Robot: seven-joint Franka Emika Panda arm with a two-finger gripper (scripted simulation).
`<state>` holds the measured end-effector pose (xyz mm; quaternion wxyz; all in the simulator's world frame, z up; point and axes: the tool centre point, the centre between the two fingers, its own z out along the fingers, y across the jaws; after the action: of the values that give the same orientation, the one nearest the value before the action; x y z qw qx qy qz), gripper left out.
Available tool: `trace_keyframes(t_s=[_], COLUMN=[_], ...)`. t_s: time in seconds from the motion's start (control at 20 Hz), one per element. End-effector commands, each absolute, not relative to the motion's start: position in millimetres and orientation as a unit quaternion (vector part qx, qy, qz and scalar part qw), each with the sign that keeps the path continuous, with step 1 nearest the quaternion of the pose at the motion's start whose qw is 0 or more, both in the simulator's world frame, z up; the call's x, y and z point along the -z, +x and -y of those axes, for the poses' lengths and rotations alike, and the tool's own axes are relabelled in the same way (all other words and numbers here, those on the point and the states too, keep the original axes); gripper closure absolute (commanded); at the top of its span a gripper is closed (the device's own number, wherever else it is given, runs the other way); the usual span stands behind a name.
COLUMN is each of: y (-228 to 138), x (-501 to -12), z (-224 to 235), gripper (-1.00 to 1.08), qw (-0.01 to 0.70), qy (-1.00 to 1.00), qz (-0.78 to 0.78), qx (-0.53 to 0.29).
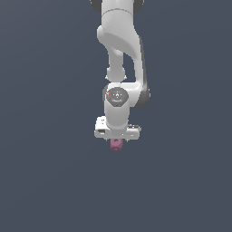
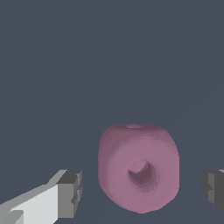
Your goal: Pick up the object and move it to a goal position.
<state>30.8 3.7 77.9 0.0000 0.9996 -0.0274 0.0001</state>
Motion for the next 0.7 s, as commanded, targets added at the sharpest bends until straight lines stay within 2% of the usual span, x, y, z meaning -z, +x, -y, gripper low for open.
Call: trace_keyframes(t_s=[0.0,0.45,0.5,0.65], y=[30,31,31,31], x=[-65,-39,-39,-39], z=[-4,-4,-4,-4], gripper=[-0.92,-0.92,1.08,1.08], qw=[0.000,0.000,0.000,0.000], qy=[1.000,1.000,1.000,1.000], qz=[0.028,0.028,0.028,0.028], qx=[0.000,0.000,0.000,0.000])
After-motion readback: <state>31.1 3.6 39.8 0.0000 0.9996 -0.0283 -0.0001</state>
